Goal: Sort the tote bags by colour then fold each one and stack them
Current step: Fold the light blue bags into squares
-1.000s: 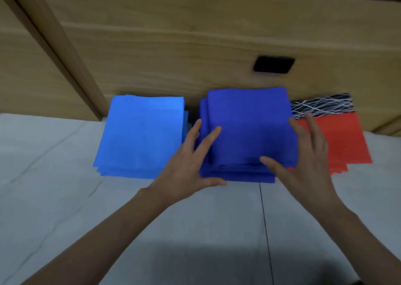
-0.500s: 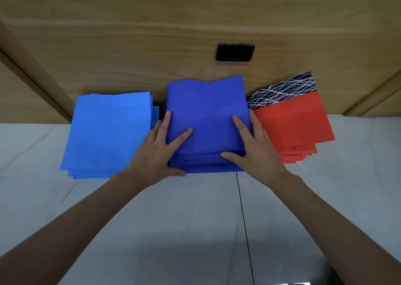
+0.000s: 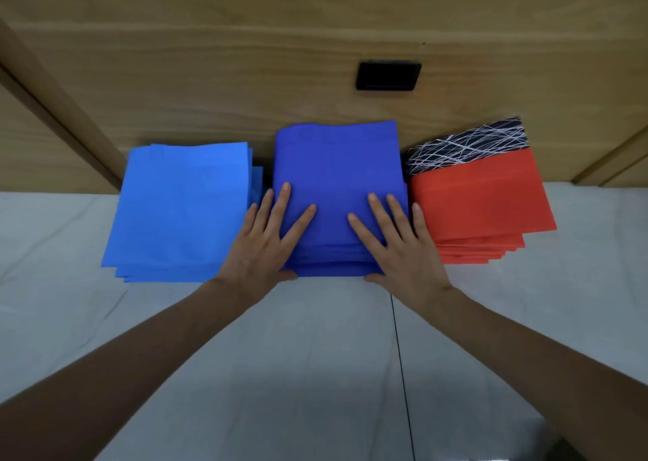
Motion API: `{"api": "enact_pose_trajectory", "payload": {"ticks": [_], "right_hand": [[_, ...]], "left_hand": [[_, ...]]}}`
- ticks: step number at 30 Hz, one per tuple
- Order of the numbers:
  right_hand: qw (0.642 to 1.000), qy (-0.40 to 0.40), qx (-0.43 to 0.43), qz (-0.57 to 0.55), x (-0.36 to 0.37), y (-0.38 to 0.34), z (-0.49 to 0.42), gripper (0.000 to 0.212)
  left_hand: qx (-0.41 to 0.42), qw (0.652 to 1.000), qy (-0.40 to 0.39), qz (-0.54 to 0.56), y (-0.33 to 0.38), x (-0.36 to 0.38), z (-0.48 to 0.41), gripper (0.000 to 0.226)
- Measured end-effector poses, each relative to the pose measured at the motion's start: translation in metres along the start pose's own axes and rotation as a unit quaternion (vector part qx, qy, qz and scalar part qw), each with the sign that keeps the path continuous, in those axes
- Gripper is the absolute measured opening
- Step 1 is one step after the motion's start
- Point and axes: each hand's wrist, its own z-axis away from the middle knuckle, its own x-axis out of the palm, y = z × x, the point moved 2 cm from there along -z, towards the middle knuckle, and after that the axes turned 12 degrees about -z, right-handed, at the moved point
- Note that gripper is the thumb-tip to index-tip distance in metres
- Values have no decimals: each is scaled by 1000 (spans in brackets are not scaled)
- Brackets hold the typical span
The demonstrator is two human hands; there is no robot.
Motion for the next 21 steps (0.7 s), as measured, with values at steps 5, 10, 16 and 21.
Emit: {"api": "enact_pose_trajectory", "payload": {"ticks": [5,10,16,21], "right_hand": [[1000,2,-14,-6,2,11,-10,109],[994,-12,-68,-80,-6,26,-5,95],[984,63,-4,-167,-40,105,30,87],[918,45,281,-276,-26,155,62,82]], "left_hand": [[37,998,-12,-48,-9,6,-7,127],[31,999,15,-40,-10,-8,-7,128],[67,992,108,-11,56,-63,-39,108],[104,991,81,-2,111,-66,-82,100]]}}
